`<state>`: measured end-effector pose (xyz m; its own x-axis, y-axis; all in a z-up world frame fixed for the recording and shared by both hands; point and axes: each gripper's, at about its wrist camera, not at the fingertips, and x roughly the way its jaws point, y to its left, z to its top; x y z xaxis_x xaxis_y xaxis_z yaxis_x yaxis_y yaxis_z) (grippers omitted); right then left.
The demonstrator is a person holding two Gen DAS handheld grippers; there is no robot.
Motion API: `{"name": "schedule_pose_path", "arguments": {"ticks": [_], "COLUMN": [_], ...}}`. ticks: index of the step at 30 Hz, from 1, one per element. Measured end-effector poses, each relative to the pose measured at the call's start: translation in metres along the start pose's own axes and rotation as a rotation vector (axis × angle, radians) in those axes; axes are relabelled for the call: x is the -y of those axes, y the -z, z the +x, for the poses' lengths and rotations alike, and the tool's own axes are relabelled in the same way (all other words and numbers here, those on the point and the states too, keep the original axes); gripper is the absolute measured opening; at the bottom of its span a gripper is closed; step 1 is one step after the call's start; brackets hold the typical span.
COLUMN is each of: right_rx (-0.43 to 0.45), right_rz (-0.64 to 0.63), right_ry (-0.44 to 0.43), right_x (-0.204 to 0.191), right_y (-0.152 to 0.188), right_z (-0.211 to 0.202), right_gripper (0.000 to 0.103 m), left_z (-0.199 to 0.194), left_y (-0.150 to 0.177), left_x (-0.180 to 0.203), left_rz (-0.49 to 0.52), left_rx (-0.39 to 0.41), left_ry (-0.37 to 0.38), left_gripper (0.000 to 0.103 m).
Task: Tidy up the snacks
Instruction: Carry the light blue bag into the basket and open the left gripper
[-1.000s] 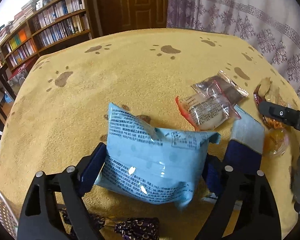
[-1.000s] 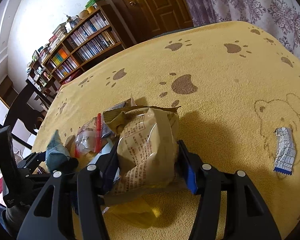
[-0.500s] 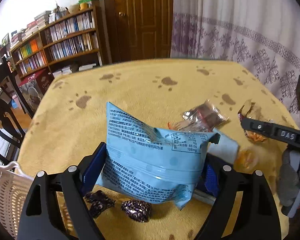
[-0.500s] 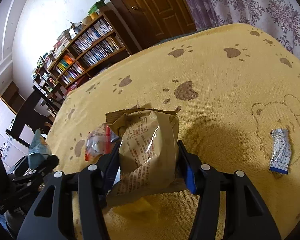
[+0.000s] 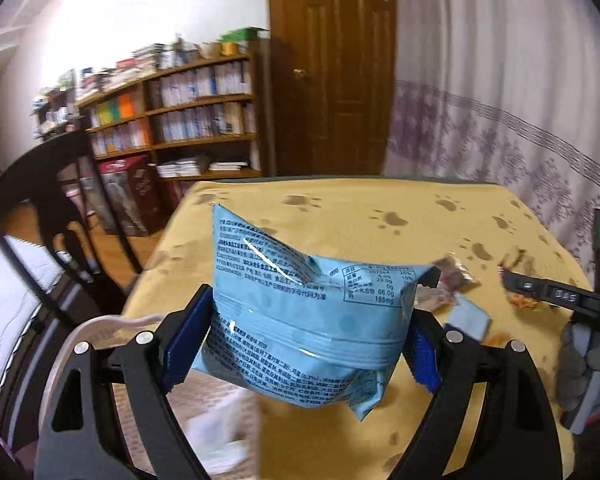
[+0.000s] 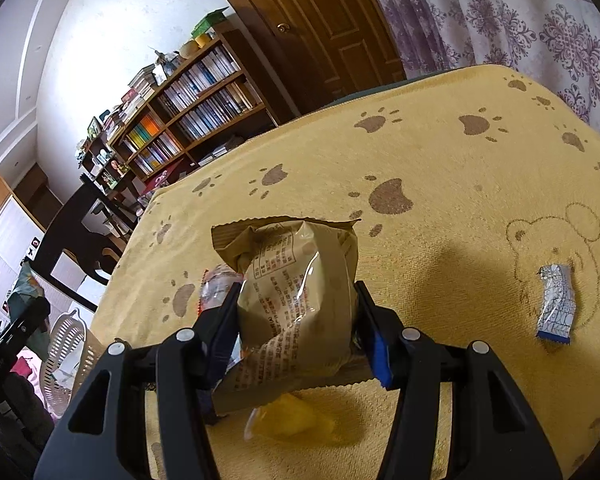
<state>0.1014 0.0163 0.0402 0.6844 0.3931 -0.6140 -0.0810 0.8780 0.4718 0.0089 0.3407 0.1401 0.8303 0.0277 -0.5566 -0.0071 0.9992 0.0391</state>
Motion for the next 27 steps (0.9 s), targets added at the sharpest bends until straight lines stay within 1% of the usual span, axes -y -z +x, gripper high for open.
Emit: {"name": "schedule_pose_path", "arguments": {"ticks": [6,12,15,19,20,23,27], "right_rx": [0.004,-0.002,-0.006,-0.005,-0.006,-0.009,-0.017], "right_rz": [-0.016,-0.037,-0.048,-0.057,-0.061,-0.067,-0.075], "right_ry": [-0.013,-0.03,-0.038,-0.049,-0.052,-0.06,-0.074], "right_x": [-0.007,-0.017,-0.023,-0.03,-0.032,-0.036,-0.044], "right_y": [0.003,0.008,0.012,0.016,0.018,0.022,0.029], "right_z": [-0.003,-0.006,-0.008,-0.011,-0.013,-0.014,-0.016], "right_gripper": [0.055,0.055,0.055,0.055,0.055,0.055,0.055], "left_z": [-0.017,-0.023,-0.024,-0.024,-0.024,-0.027,-0.035], "left_y": [0.016,0.033,0.041,0.049,0.05,0.051,0.05], "left_x": [-0.046,-0.082,-0.093,-0.107,-0.11,-0.117,-0.123], "left_rz": [-0.074,-0.143,-0.166,-0.191,-0.197,-0.222,-0.229], "left_rx": [0.003,-0.011,-0.021,-0.036,-0.043,-0.034,-0.006], "left_ry": [-0.082,-0.133,-0.15,-0.178,-0.184,-0.182,-0.204], "left_gripper": [0.086,0.087,0.088,0.098,0.1,0.1,0.1]}}
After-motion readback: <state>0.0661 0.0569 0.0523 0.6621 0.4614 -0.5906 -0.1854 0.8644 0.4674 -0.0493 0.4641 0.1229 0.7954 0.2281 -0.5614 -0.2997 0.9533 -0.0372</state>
